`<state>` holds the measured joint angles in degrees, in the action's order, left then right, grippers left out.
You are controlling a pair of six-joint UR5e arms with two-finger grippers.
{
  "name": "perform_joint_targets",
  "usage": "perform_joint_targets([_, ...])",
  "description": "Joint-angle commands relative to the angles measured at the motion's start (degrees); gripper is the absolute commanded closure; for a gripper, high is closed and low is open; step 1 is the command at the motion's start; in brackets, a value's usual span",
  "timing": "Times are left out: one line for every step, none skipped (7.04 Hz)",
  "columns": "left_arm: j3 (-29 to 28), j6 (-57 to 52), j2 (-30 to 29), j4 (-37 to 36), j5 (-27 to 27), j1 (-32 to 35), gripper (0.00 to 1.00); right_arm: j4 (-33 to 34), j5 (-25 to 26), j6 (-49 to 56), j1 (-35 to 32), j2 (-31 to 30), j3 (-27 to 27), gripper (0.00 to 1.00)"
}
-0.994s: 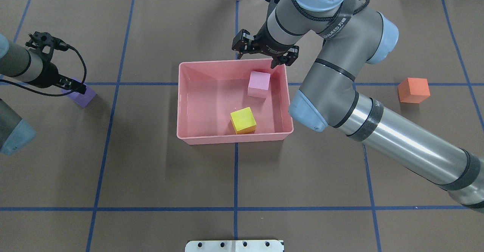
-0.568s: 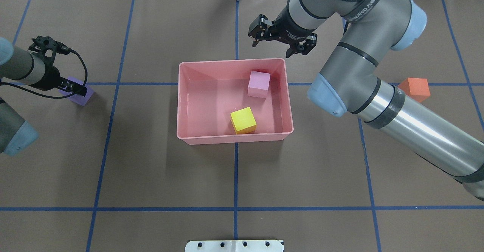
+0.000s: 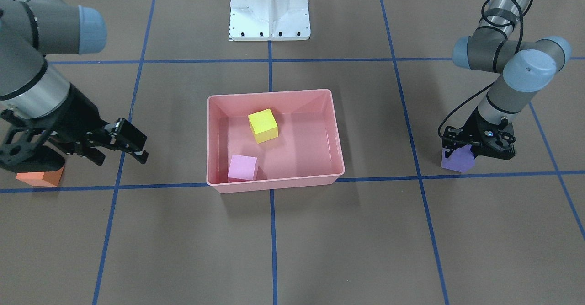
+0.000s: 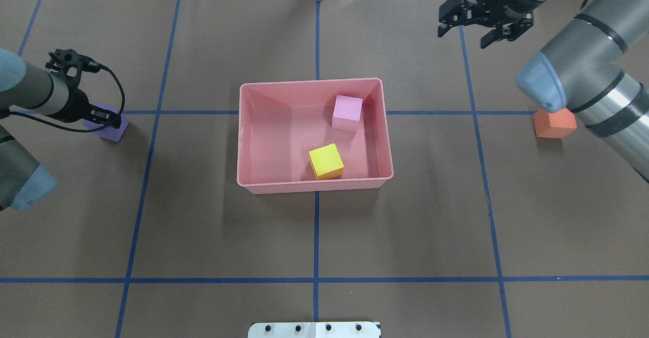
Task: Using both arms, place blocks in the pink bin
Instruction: 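Grasp purple cube with left gripper while right gripper moves toward orange cube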
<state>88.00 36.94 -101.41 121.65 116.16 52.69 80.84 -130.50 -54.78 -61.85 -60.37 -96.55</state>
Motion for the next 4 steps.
perform_joint_targets([1.73,-0.11,-0.54,-1.75,9.72,6.14,1.0,0.02,-1.17,17.44,-5.81,-7.89,1.09,0.0])
perform_joint_targets([3.83,-0.11,-3.33,-7.07,16.05,10.81,1.0,0.02,-0.64,22.56,-6.61,-10.27,1.71,0.0])
perform_joint_targets([8.98,0.33,-6.32,-16.18,17.24,11.64,1.0,-0.59,0.76,26.09,-6.53,-12.55,3.11,0.0])
perform_joint_targets([12.17,0.77,-15.05,-30.28,17.26,11.39,1.0,-0.68,1.99,29.43,-6.44,-14.32,5.12,0.0])
